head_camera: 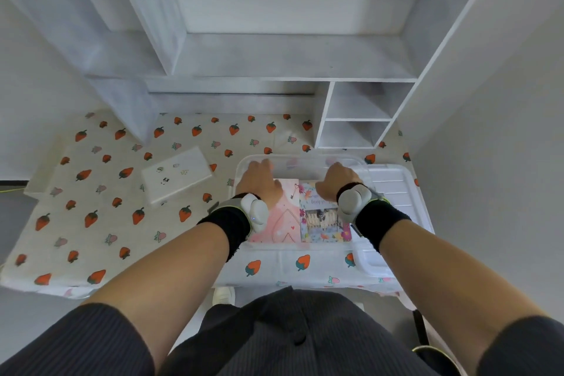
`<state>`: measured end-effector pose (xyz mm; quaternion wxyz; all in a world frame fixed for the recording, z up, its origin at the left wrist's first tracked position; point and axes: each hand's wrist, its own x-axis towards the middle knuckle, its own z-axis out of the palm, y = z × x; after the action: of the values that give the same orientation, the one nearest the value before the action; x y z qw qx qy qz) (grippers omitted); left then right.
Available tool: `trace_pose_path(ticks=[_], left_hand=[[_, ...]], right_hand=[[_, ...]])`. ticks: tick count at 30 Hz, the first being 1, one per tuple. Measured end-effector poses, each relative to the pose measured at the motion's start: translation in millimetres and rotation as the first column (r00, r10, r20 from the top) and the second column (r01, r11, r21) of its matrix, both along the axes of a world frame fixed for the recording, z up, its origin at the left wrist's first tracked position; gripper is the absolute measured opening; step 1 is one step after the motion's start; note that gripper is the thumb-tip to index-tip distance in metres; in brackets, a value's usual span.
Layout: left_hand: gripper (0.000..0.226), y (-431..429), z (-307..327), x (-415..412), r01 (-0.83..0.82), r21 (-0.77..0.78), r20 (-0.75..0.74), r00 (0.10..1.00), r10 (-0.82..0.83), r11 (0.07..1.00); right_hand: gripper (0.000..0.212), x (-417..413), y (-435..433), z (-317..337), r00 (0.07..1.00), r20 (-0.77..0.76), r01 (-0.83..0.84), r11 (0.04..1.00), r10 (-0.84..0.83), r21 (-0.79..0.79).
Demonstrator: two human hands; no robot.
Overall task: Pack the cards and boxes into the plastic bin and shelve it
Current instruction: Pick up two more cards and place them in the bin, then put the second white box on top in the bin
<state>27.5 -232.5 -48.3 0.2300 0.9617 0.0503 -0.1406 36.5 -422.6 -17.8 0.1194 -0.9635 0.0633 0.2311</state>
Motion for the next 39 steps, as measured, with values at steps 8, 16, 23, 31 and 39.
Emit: trace_pose_path(ticks=[8, 16, 23, 31, 39], left_hand=[[0.030, 85.9, 21.8, 19.2, -0.134, -0.003, 0.088, 0.987, 0.133, 0.991], [0.043, 211.2, -11.7, 10.3, -0.292, 0.071, -0.102, 0.949, 0.298, 0.954], [0.058, 283.0, -53.7, 10.0, -0.372, 0.082, -0.246, 0.891, 0.381, 0.925], [0.072, 322.4, -103.3, 18.0, -0.360, 0.089, -0.393, 0.844, 0.365, 0.929], [0.067, 328.3, -115.9, 16.4, -0.373, -0.007, -0.383, 0.858, 0.342, 0.928]], right_hand=[[0.026, 49.5, 94.8, 25.3, 0.990, 0.131, -0.066, 0.985, 0.046, 0.156], [0.047, 74.1, 211.5, -0.5, 0.982, 0.059, -0.189, 0.959, 0.181, 0.212], [0.030, 83.7, 285.3, -45.0, 0.956, -0.135, -0.237, 0.955, 0.262, 0.176], [0.068, 96.8, 324.9, -106.7, 0.938, -0.294, -0.132, 0.974, 0.182, 0.182], [0.101, 102.1, 328.9, -125.4, 0.934, -0.312, -0.105, 0.970, 0.172, 0.221]])
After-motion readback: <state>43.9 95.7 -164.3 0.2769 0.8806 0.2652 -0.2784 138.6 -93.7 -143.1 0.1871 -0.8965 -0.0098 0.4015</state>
